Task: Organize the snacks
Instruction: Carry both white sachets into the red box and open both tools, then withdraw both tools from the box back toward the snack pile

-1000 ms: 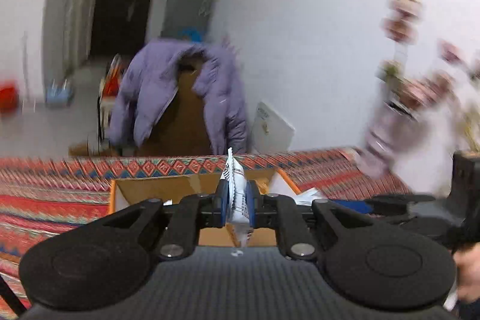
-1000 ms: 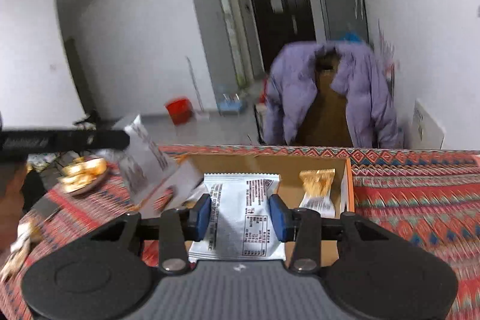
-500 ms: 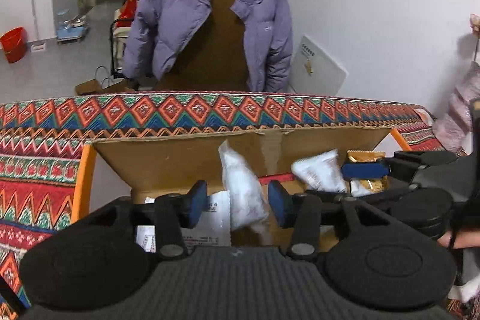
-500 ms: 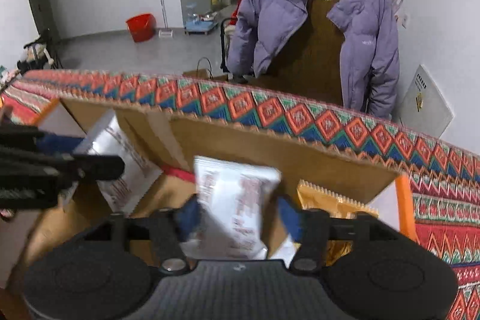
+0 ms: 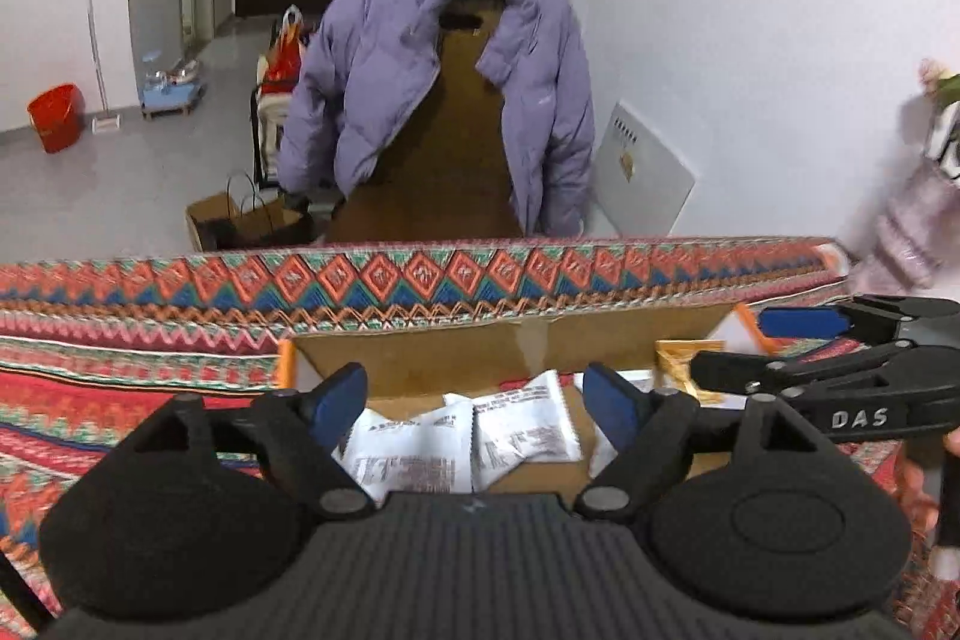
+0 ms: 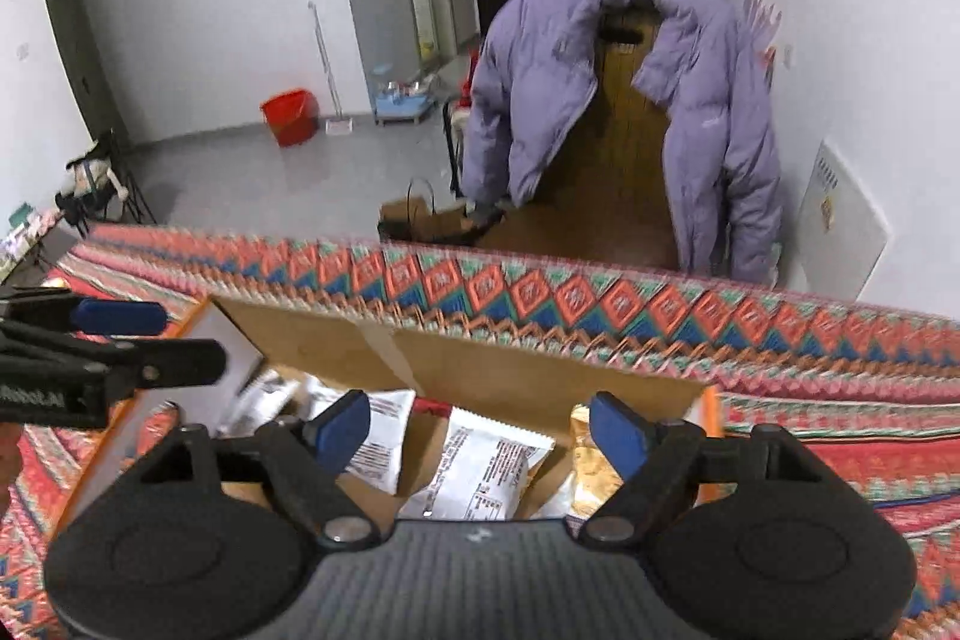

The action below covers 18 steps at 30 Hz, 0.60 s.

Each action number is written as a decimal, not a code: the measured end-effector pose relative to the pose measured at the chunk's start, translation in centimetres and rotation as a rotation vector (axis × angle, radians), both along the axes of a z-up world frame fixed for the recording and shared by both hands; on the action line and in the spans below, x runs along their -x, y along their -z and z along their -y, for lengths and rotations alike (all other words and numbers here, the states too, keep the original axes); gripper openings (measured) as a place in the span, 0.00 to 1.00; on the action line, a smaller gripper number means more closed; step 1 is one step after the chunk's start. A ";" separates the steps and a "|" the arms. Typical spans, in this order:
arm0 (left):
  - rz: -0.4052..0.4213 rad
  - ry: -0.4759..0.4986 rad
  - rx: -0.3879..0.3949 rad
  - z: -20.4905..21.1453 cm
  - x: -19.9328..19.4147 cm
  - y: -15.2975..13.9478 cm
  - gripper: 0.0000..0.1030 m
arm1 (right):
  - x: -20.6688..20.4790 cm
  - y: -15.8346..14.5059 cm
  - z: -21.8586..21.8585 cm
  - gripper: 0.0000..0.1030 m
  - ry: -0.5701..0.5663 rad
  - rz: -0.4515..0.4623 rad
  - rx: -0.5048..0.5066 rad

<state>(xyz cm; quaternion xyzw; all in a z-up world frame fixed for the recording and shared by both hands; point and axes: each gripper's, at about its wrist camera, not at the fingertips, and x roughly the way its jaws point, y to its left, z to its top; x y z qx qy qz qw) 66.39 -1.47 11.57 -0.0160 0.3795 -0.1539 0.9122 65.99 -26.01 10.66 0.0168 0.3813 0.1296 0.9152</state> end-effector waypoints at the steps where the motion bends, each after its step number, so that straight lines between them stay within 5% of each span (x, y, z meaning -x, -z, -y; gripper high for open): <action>1: -0.002 -0.007 -0.009 -0.3 1.0 -0.9 0.79 | 1.0 -1.0 0.2 0.82 -0.002 0.010 0.011; 9: 0.070 -0.038 -0.076 -2.7 10.2 -6.6 0.83 | 10.3 -7.2 1.5 0.90 -0.040 0.031 0.059; 18: 0.150 -0.026 -0.013 -5.1 22.0 -8.1 0.93 | 20.5 -8.0 1.3 0.91 -0.082 0.083 0.110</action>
